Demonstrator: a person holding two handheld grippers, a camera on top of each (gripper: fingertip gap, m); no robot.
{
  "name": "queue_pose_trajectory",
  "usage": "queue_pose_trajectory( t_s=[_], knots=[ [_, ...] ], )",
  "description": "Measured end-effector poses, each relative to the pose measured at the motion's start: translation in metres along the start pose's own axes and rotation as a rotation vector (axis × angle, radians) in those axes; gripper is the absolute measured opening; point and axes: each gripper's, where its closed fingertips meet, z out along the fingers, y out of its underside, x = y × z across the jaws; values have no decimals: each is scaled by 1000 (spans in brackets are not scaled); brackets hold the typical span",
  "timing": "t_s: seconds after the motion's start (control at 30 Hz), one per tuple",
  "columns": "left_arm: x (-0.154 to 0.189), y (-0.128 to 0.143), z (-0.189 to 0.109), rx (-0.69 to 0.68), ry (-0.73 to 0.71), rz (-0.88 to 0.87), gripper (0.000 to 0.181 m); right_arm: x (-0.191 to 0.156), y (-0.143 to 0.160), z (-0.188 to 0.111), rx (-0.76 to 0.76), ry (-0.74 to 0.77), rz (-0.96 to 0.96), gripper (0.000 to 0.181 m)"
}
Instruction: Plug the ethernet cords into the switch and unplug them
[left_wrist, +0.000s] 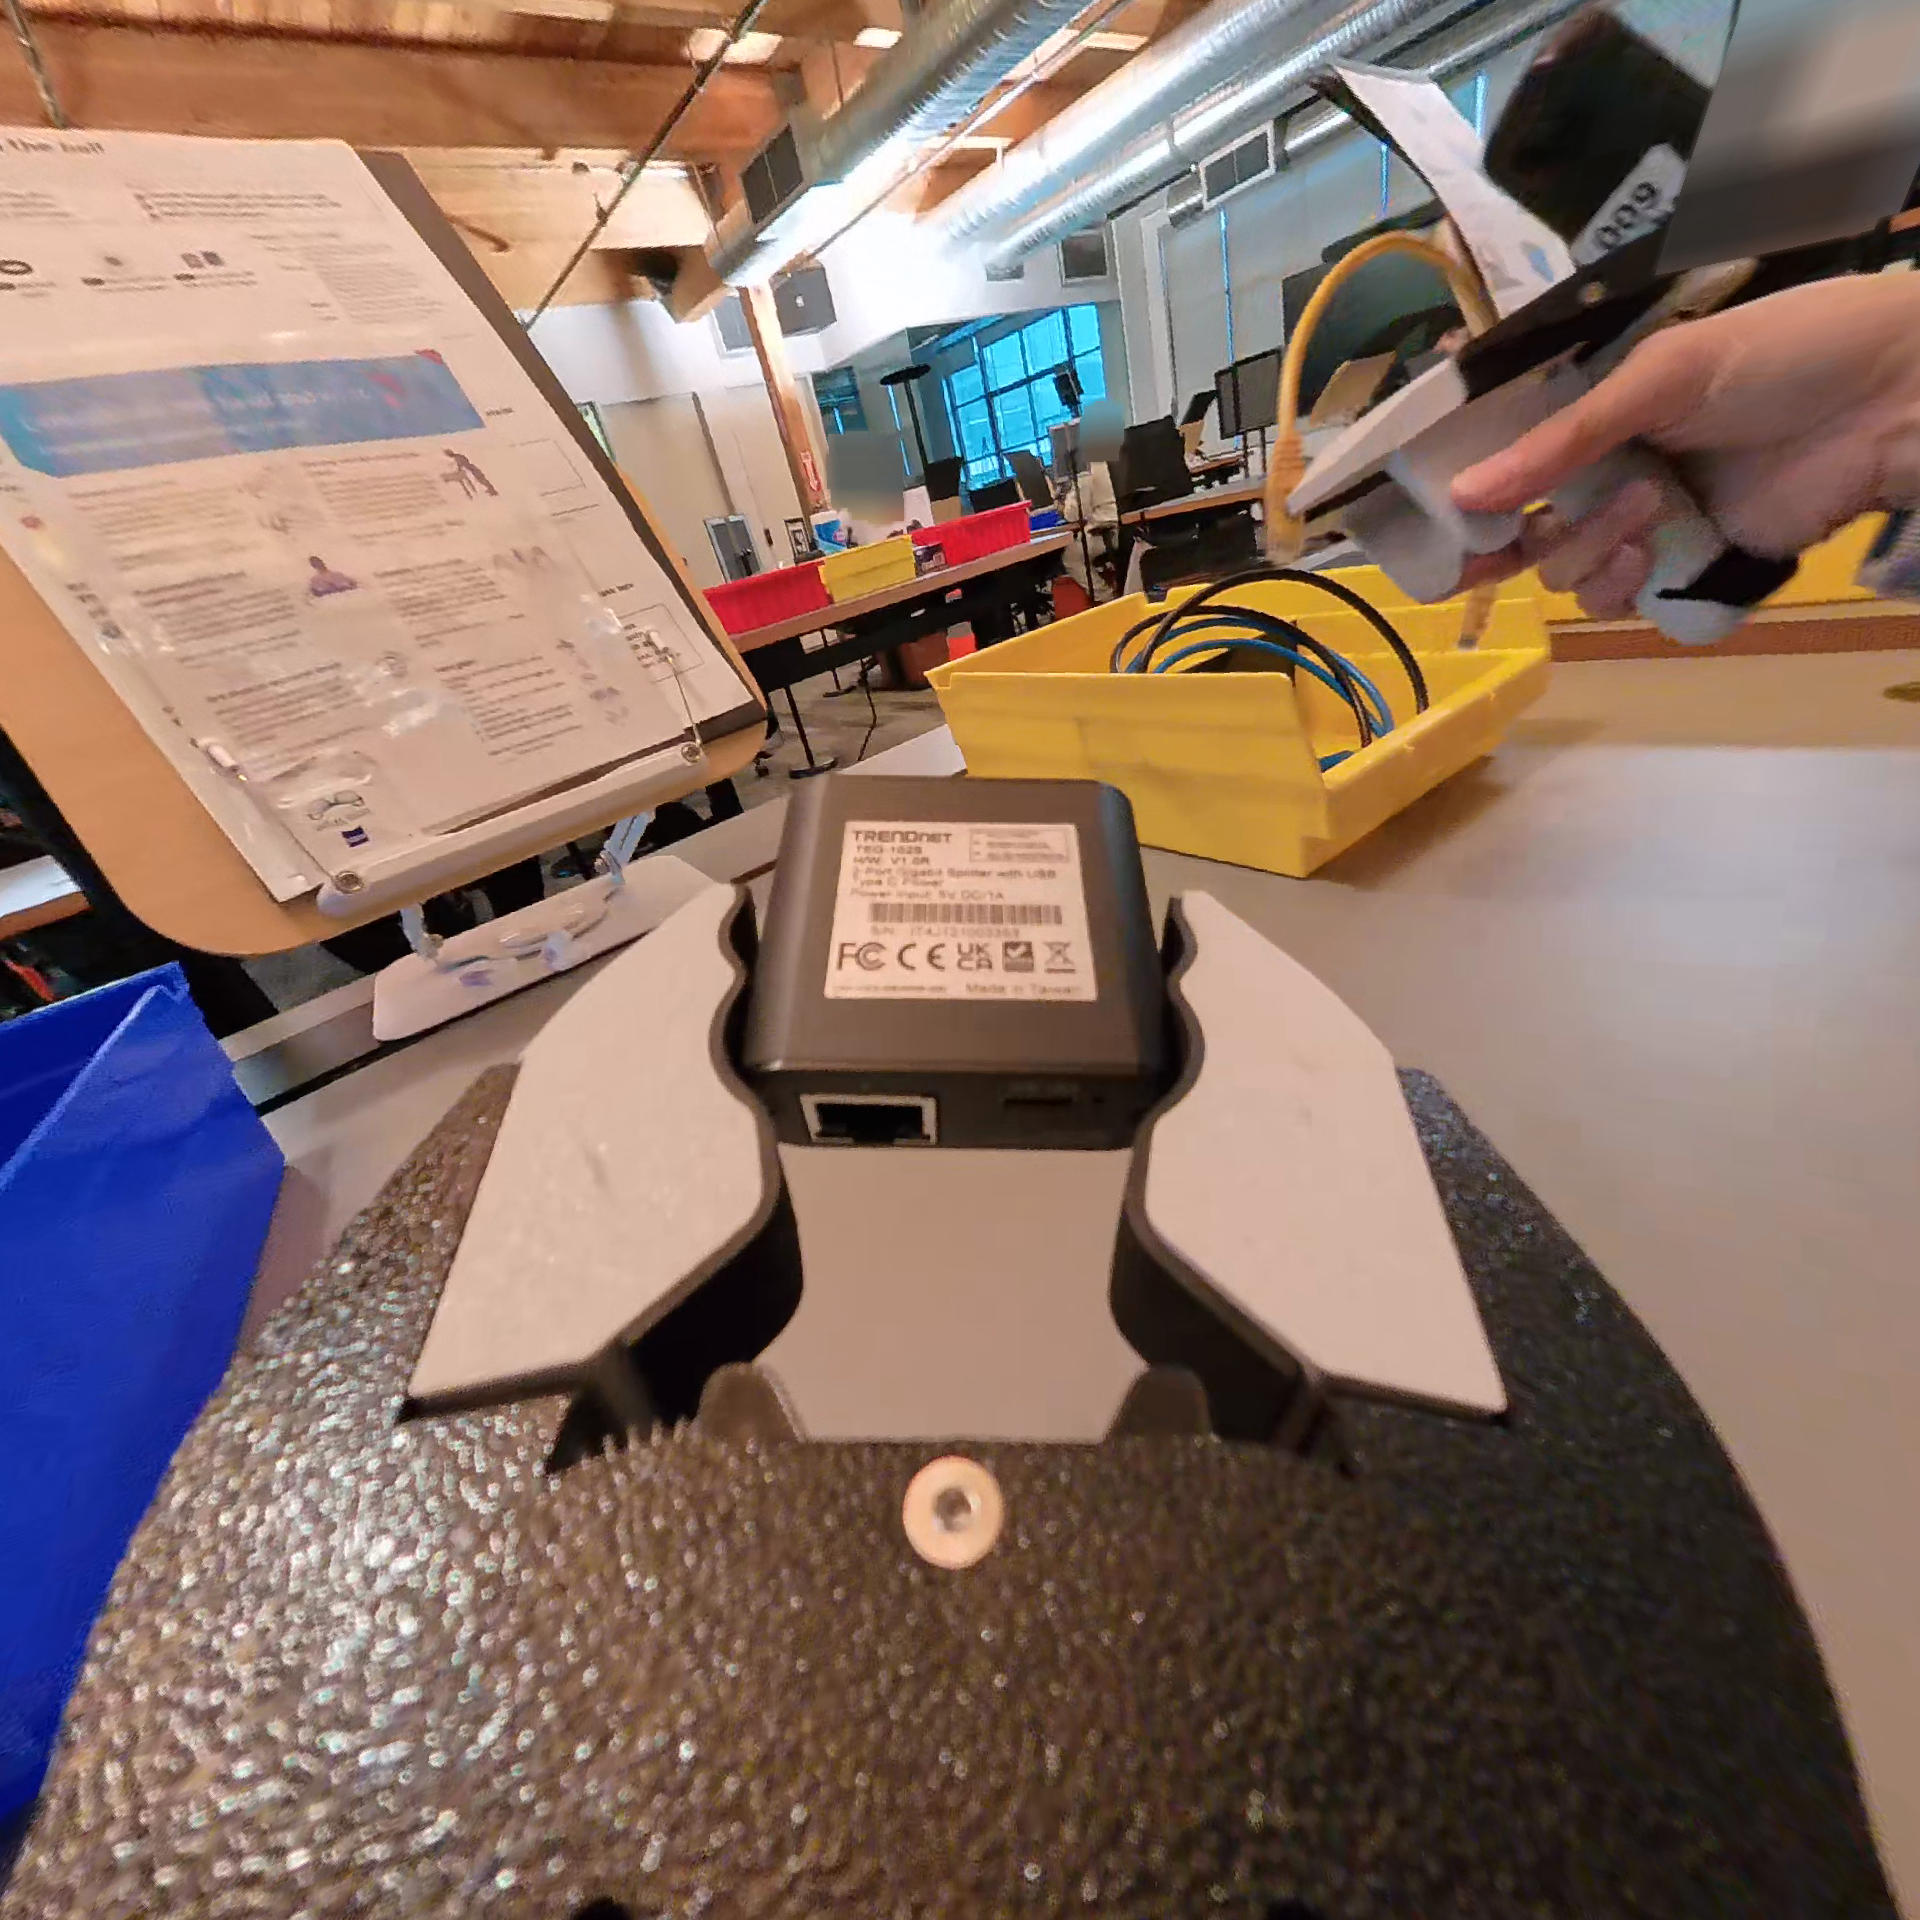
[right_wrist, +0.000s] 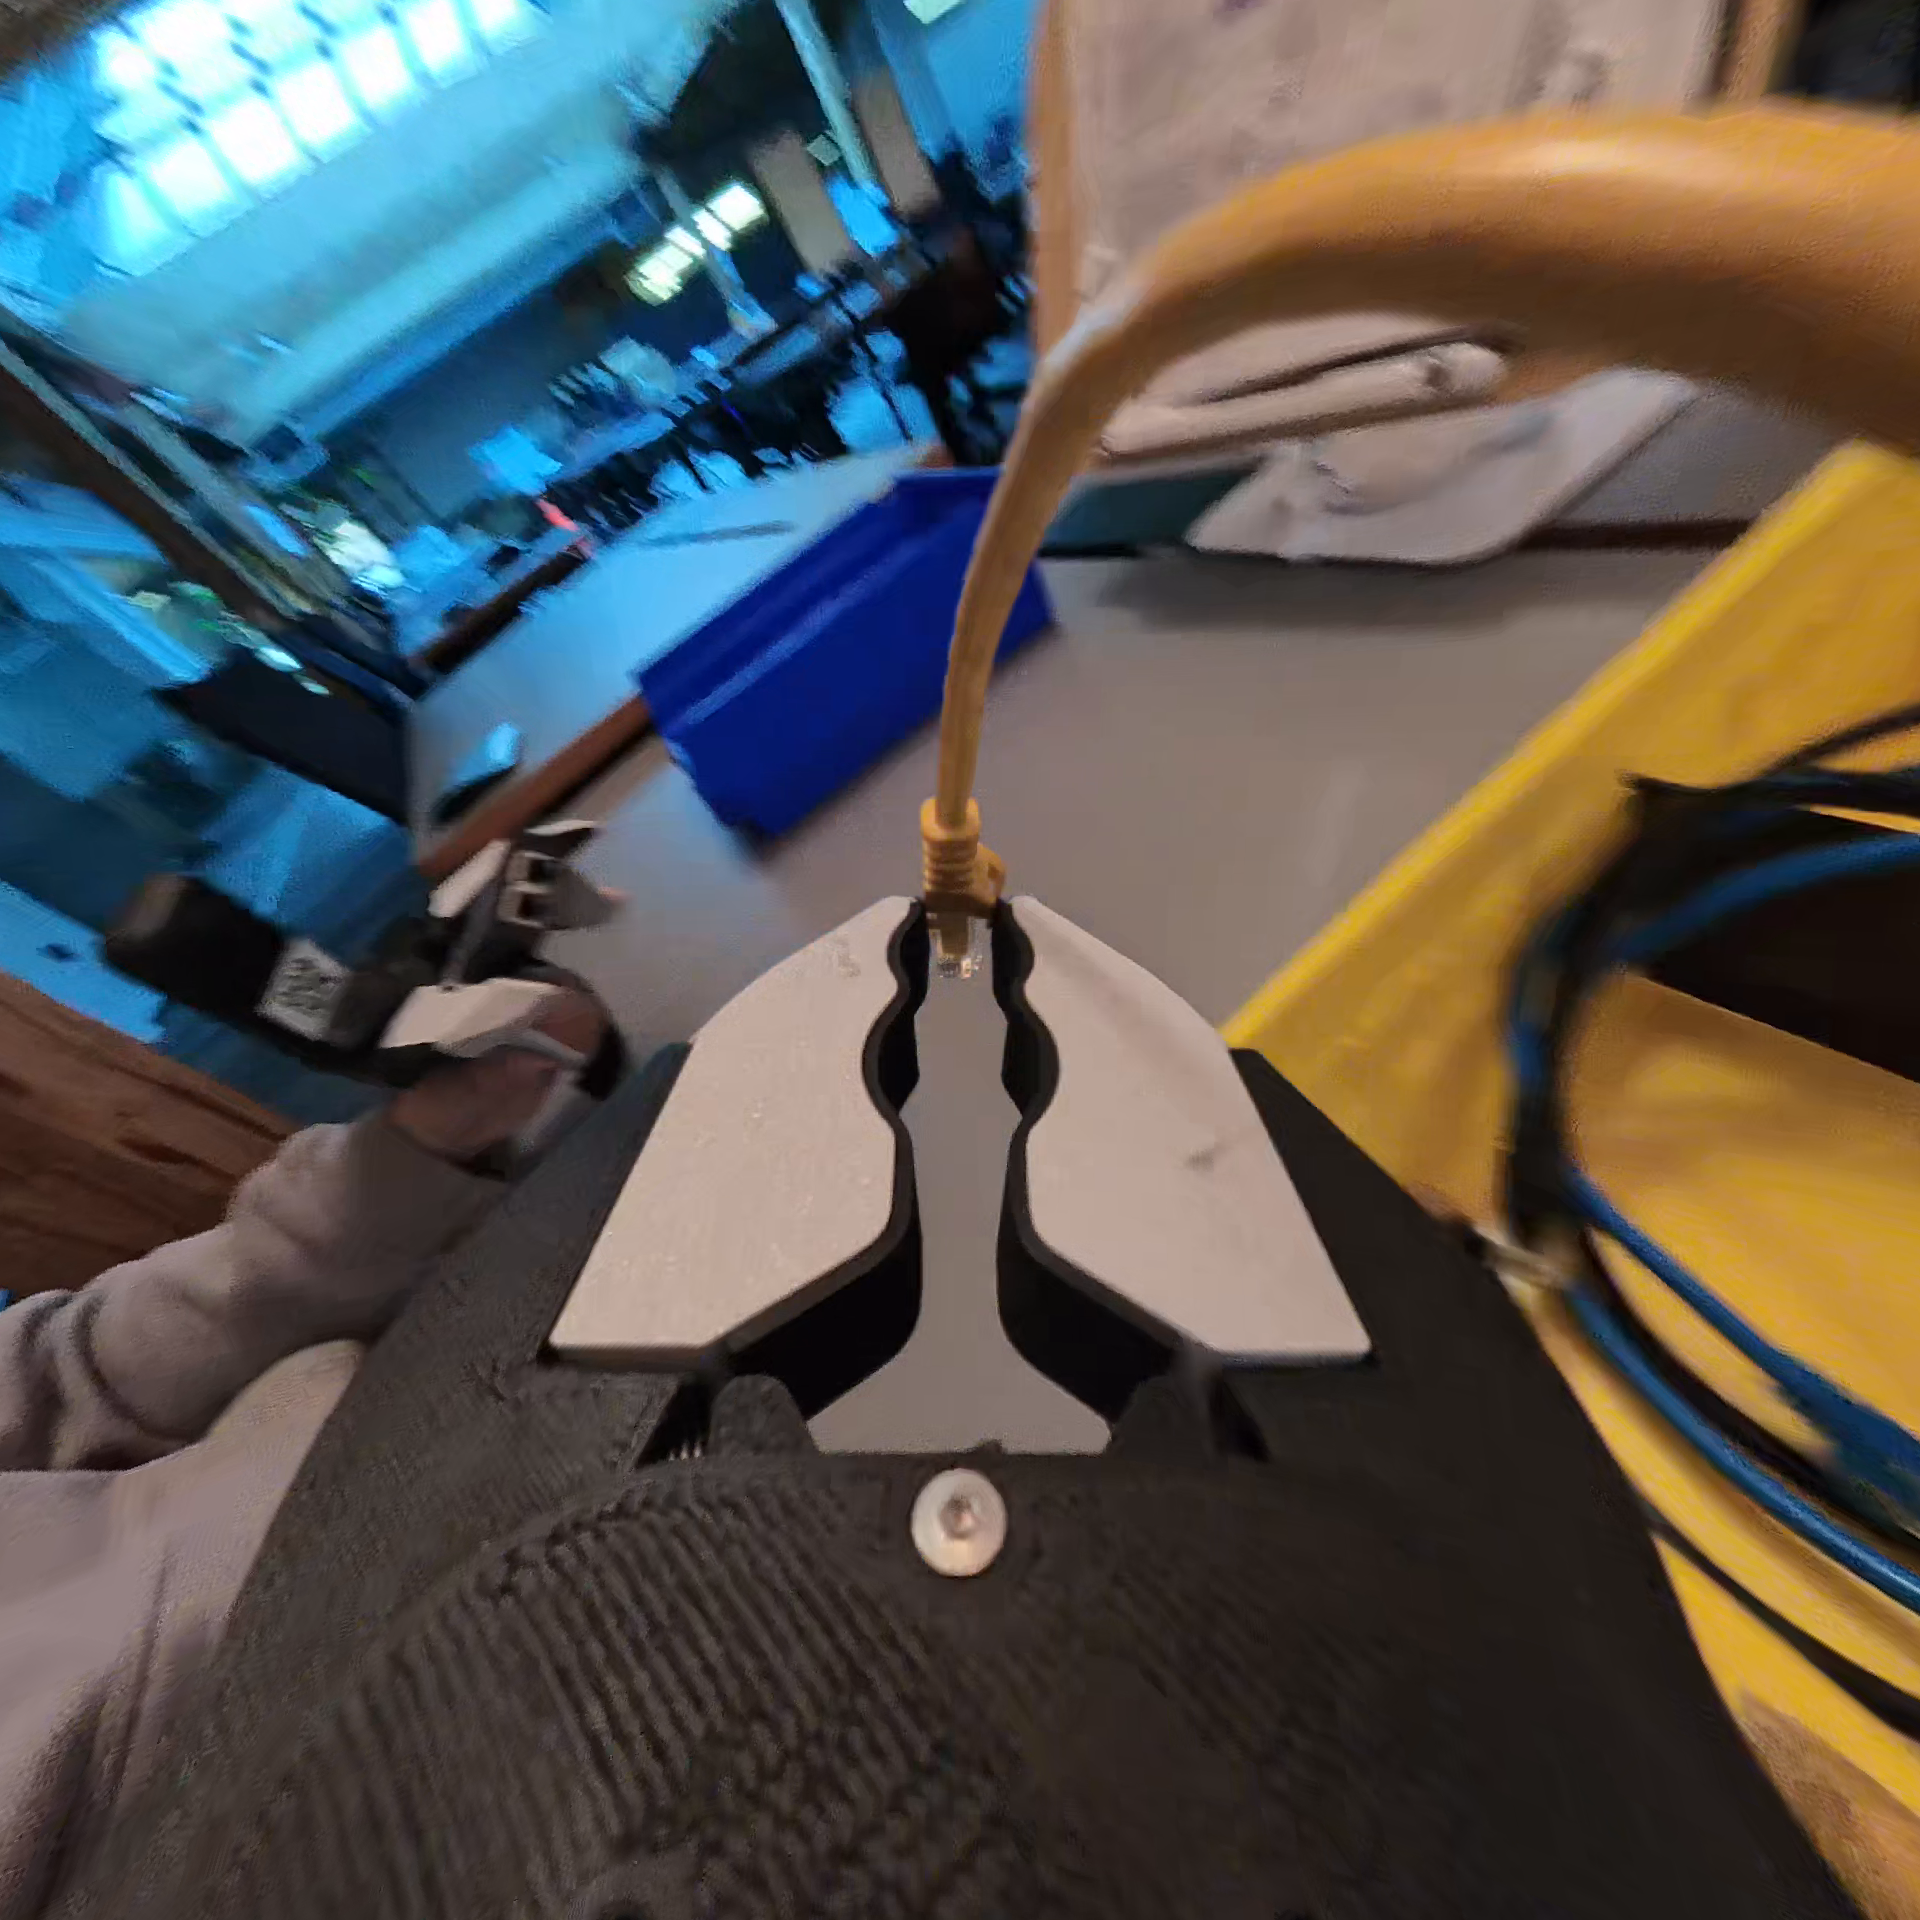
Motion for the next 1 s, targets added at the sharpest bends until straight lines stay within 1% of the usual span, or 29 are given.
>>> queue_pose_trajectory(
  t_s=[0.07,0.13,0.23,0.27,0.33,0.4,0.43,0.5,0.57,0.63,0.7,0.73,0.8,0.9,0.93,1.0],
  knots=[
    [1,0,0,-6,9,2,73,30,3,-3,-93,73,15,12],
    [1,1,0,-11,14,2,73,61,13,-2,-198,136,72,15],
    [0,2,-1,-20,13,5,73,94,45,0,-390,206,162,25],
    [-1,2,-1,-25,15,8,73,102,54,-2,-445,240,149,33],
    [-2,3,-2,-27,14,11,73,112,63,-8,-497,305,77,41],
    [-3,4,-2,-28,14,-1,73,113,61,-13,-501,338,18,50],
    [-3,5,-2,-29,17,-10,73,109,59,-16,-503,328,-4,54],
    [-1,7,-1,-33,29,-25,73,94,45,-22,-458,285,-79,61],
    [2,8,0,-40,46,-39,73,72,22,-29,-346,232,-187,67],
    [7,9,1,-47,86,-64,73,41,3,-35,-227,152,-324,73],
    [15,9,1,-59,144,-92,73,6,-9,-37,-92,84,-444,85],
    [19,9,1,-66,177,-100,73,-12,-10,-35,-35,51,-478,84],
    [26,9,-1,-76,228,-84,73,-42,0,-19,13,-31,-438,82],
    [38,10,-3,-93,303,-48,73,-83,36,25,-33,-212,-196,82],
    [42,9,-4,-90,322,-38,73,-98,50,42,-67,-294,-105,82],
    [50,6,-6,-72,362,-4,73,-130,84,68,-223,-489,81,77]
  ],
)
